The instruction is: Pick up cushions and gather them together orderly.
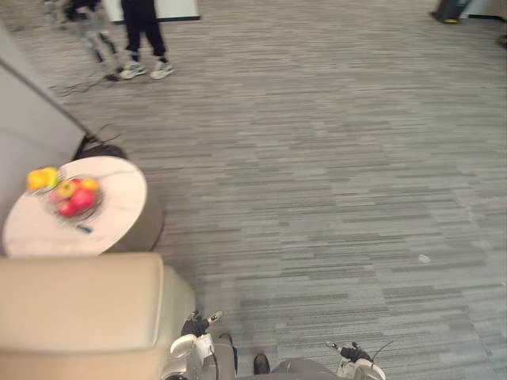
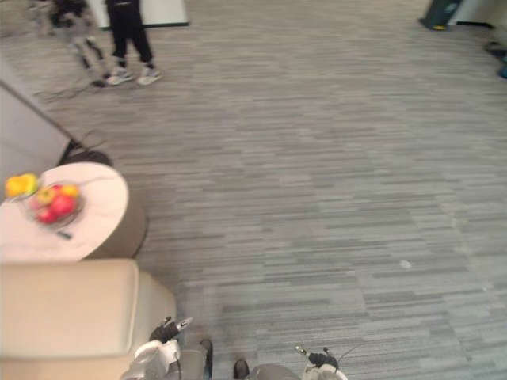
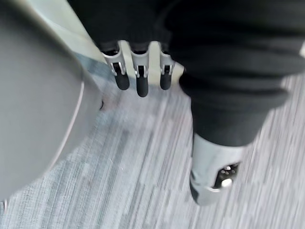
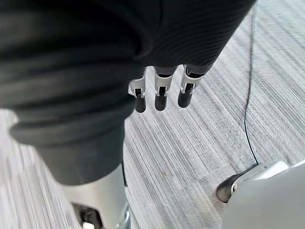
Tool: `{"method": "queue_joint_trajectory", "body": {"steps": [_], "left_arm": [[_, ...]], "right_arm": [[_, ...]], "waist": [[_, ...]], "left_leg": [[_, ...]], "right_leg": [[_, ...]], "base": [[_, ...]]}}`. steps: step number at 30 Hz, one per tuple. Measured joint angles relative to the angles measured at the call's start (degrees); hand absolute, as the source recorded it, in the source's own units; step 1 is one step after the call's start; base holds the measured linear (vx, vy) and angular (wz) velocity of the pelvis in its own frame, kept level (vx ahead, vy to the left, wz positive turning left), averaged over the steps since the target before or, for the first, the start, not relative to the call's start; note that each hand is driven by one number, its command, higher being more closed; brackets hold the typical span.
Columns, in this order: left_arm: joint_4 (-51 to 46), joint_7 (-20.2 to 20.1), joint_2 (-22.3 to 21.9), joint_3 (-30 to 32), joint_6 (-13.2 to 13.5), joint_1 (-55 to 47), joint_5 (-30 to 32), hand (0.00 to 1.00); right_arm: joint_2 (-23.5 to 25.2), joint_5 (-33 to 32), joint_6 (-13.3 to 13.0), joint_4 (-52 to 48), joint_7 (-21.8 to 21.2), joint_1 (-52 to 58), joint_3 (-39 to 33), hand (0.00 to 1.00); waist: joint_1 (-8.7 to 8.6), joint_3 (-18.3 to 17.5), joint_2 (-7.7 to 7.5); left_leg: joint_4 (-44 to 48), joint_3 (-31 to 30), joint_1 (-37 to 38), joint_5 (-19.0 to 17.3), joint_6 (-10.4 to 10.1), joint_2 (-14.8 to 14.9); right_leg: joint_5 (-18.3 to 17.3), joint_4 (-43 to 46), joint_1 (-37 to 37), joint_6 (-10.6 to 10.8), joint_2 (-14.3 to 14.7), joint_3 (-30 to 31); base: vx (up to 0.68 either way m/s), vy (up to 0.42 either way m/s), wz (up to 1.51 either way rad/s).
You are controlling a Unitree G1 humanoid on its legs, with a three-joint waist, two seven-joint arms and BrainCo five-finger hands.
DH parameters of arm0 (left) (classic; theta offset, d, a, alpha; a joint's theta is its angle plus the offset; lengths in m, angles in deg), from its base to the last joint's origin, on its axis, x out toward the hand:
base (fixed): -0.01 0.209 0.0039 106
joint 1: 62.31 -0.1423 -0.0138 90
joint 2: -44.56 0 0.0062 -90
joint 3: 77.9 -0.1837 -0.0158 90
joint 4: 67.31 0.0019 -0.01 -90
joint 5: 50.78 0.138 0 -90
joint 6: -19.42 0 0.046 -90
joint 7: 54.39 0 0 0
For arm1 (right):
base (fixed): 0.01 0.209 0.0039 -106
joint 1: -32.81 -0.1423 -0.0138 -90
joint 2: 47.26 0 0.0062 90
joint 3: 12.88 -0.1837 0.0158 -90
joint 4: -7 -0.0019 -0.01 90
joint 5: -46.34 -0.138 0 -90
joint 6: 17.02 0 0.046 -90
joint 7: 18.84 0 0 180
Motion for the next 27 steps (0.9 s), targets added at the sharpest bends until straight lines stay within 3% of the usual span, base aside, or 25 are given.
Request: {"method": "queue_joint_trajectory", "body": {"steps": [1,2,3,4,5,6,7,8,9,10,12,13,15,16,17,18,19,20,21,23,24,25,26,27], "left_arm": [[0.27,0.19,0.15,0.13,0.01,0.33,-0.28,0.00],[0.32,0.21,0.18,0.10,0.00,0.34,-0.36,0.00],[1.04,0.31,0.19,-0.25,-0.46,0.79,-1.19,0.00],[1.44,0.39,0.15,-0.35,-0.76,0.62,-1.93,0.00],[1.56,0.41,0.21,-0.34,-0.75,0.54,-2.14,0.00],[2.30,0.53,0.74,-0.37,-0.81,0.52,-2.18,0.00],[3.39,0.69,1.37,-1.39,-0.83,0.84,-2.15,0.00],[3.89,0.81,1.53,-1.97,-0.88,1.14,-2.15,0.00],[4.53,0.92,1.26,-3.37,-0.87,2.18,-2.12,0.00],[5.03,0.91,1.10,-3.82,-0.80,2.75,-2.10,0.00],[5.64,1.00,0.46,-4.05,-0.95,2.05,-2.01,0.00],[4.56,1.15,0.05,-4.02,-0.79,0.84,-1.63,0.00],[2.51,1.12,0.27,-2.38,-0.68,0.05,-1.55,0.00],[0.94,1.25,-0.36,-0.63,-0.73,-0.02,-1.63,0.00],[0.67,1.25,-0.27,-0.73,-0.63,0.14,-1.63,0.00],[0.47,1.24,-0.41,-0.83,-0.52,0.17,-1.62,0.00],[0.25,1.18,-0.35,-1.39,-0.25,0.28,-1.61,0.00],[0.10,1.15,-0.26,-1.84,-0.16,0.49,-1.62,0.00],[-0.72,1.23,-0.20,-2.54,0.01,0.53,-1.64,0.00],[-1.21,1.31,-0.60,-2.49,0.31,0.56,-1.60,0.00],[-1.26,1.36,-0.90,-2.25,0.34,-0.15,-1.79,0.00],[-1.31,1.42,0.39,-2.31,0.25,-0.39,-1.52,0.00],[-1.19,1.56,0.85,-2.29,-0.10,-0.53,-1.49,0.00],[-1.21,1.53,0.90,-2.32,-0.17,-0.46,-1.49,0.00]], "right_arm": [[0.22,-0.05,0.03,-0.01,-0.17,-1.31,0.17,0.00],[0.23,-0.07,0.03,-0.02,-0.17,-1.45,0.12,0.00],[-0.01,-0.18,-0.05,-0.64,-0.38,-2.16,-0.37,0.00],[-0.02,-0.25,-0.28,-2.03,-0.45,-1.98,-1.00,0.00],[0.00,-0.24,-0.42,-2.17,-0.46,-1.87,-1.09,0.00],[0.67,-0.28,-0.65,-2.22,-0.46,-1.91,-1.87,0.00],[1.24,-0.44,-0.75,-2.02,-0.46,-1.89,-3.26,0.00],[0.82,-0.41,-0.78,-1.85,-0.44,-2.09,-3.96,0.00],[-0.50,-0.40,-0.72,-0.35,-0.23,-3.17,-5.31,0.00],[-0.70,-0.33,-0.69,0.95,-0.15,-3.79,-5.72,0.00],[-1.64,-0.26,-0.11,3.31,0.43,-3.74,-8.03,0.00],[-1.36,-0.59,-0.07,2.30,0.42,-1.31,-9.28,0.00],[-0.52,-0.36,-0.07,2.53,0.22,-0.74,-8.76,0.00],[-0.83,-0.38,0.00,2.22,0.12,-0.55,-6.06,0.00],[-1.29,-0.37,0.00,1.69,0.14,-0.84,-4.88,0.00],[-1.59,-0.39,0.16,1.42,0.19,-1.13,-4.72,0.00],[-1.72,-0.43,0.14,1.11,0.49,-1.47,-4.68,0.00],[-1.60,-0.44,0.21,1.13,0.55,-1.48,-4.65,0.00],[-1.40,-0.45,0.25,1.09,0.59,-1.56,-4.58,0.00],[-1.19,-0.45,0.20,0.54,0.67,-1.51,-4.52,0.00],[-1.23,-0.42,0.03,0.13,0.72,-1.39,-4.25,0.00],[-0.13,-0.44,0.17,0.22,0.90,-1.25,-4.03,0.00],[1.28,-0.45,0.18,0.01,1.01,-0.60,-3.79,0.00],[1.60,-0.45,0.18,-0.01,0.98,-0.44,-3.60,0.00]], "waist": [[0.94,-0.12,-0.82],[0.92,-0.05,-0.73],[0.72,0.73,0.53],[0.67,1.34,2.18],[0.64,1.25,2.32],[0.66,0.70,2.15],[0.15,0.45,1.53],[-0.22,0.34,2.28],[-0.30,-0.08,3.27],[-0.24,0.53,3.09],[-0.32,1.26,3.39],[-0.54,1.21,4.11],[-0.48,0.78,2.25],[-0.24,1.01,3.51],[0.71,1.24,3.71],[0.89,1.39,4.08],[0.92,1.83,4.55],[1.02,1.84,4.44],[1.51,2.10,3.99],[2.38,1.90,4.04],[3.04,1.61,4.52],[3.43,0.25,2.66],[2.49,-1.50,0.30],[2.48,-1.66,-0.17]], "left_leg": [[-0.58,5.18,2.45,-1.13,0.83,0.96],[-0.70,5.45,2.73,-1.19,0.85,1.09],[-1.97,7.75,6.45,-1.80,0.49,2.46],[-2.83,10.48,10.43,-1.80,0.48,4.42],[-3.26,11.47,11.54,-1.79,0.47,4.87],[-4.14,14.59,14.02,-1.79,0.46,5.54],[-4.54,16.32,15.38,-2.07,-0.01,5.22],[-4.73,16.45,15.66,-2.25,-0.35,5.46],[-2.47,17.31,14.58,-0.89,-2.56,6.31],[0.36,16.80,12.53,-2.12,-4.57,6.11],[-9.20,15.63,15.44,-1.93,-4.34,3.90],[-7.26,16.11,15.86,5.40,-4.22,5.28],[7.11,15.41,12.12,4.29,-4.95,6.67],[28.22,10.61,3.48,10.44,-0.04,11.01],[35.02,7.92,0.00,10.41,-0.04,11.62],[36.61,7.24,-1.21,7.89,0.04,11.39],[37.07,6.23,-4.90,1.13,-0.22,9.65],[34.46,6.23,-6.73,-1.44,-0.07,8.00],[26.11,5.92,-8.32,-2.87,0.05,5.03],[10.26,2.25,-9.07,-1.52,-1.13,1.13],[5.48,-0.08,-9.14,2.56,-1.38,0.54],[6.47,1.74,-7.53,0.38,-0.50,-0.89],[7.09,4.35,-6.56,-2.66,0.60,-1.60],[7.23,5.38,-5.99,-3.19,0.67,-1.55]], "right_leg": [[0.46,8.12,-4.86,2.41,-5.06,-6.52],[0.41,8.82,-5.13,2.31,-5.53,-7.31],[0.09,12.69,-6.50,1.72,-9.18,-14.23],[0.84,11.08,-6.43,0.35,-12.41,-22.12],[1.46,9.33,-6.50,-0.33,-12.81,-24.26],[5.64,0.21,-6.60,-2.11,-13.09,-28.98],[14.60,-6.51,-7.56,-4.80,-13.06,-30.11],[14.69,-6.67,-7.39,-5.57,-12.44,-30.17],[16.16,-7.85,-7.07,-7.56,-11.43,-30.71],[16.09,-8.40,-6.54,-7.67,-11.99,-29.26],[15.74,-8.56,-3.52,-7.84,-12.78,-27.36],[12.82,-6.42,0.09,-6.04,-12.45,-27.50],[8.42,-5.52,1.98,-3.73,-14.08,-26.58],[5.91,-5.89,5.06,-3.44,-12.65,-25.04],[4.34,-5.92,6.31,-4.19,-12.35,-22.50],[3.95,-5.76,6.66,-4.18,-12.36,-21.82],[3.12,-5.98,7.60,-3.63,-12.59,-19.28],[2.97,-6.51,8.21,-3.46,-12.89,-17.63],[2.59,-7.06,9.26,-2.86,-14.21,-15.44],[1.06,-7.48,9.87,-0.44,-15.10,-11.25],[0.14,-7.41,10.37,0.79,-14.51,-8.58],[-0.22,-7.56,11.22,1.33,-16.18,-4.67],[0.89,-5.39,9.74,2.07,-17.58,-1.62],[1.21,-3.55,9.00,2.74,-17.82,-0.59]], "base": [[0.27,0.148,-1.32],[0.33,0.174,-1.73],[0.27,0.093,-1.42],[0.27,0.072,-1.55],[0.36,0.039,-1.56],[0.39,-0.037,-1.24],[0.42,-0.065,-1.07],[0.46,-0.055,-0.80],[0.36,-0.025,-0.58],[0.36,-0.017,-0.72],[0.30,-0.019,-0.38],[0.30,-0.023,-0.15],[0.22,-0.044,-0.23],[0.22,0.024,-0.62],[0.27,0.094,-0.73],[0.26,0.214,-0.85],[0.34,0.227,-0.76],[0.43,0.261,-1.05],[0.37,0.229,-0.93],[0.34,0.270,-1.27],[0.42,0.335,-1.57],[0.62,0.354,-1.37],[0.53,0.279,-1.01],[0.63,0.300,-1.06]]}}
